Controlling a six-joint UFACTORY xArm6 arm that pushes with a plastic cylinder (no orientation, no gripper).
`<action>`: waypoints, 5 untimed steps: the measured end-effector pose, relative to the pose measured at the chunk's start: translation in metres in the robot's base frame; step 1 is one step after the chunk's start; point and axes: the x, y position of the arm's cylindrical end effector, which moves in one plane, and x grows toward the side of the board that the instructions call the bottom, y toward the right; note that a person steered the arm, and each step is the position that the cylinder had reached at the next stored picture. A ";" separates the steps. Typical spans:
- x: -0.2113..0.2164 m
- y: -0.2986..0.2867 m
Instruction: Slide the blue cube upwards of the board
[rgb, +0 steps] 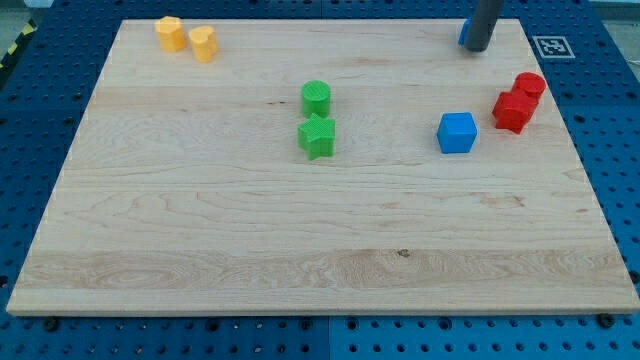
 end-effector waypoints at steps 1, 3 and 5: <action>0.007 -0.025; 0.112 -0.110; 0.208 -0.127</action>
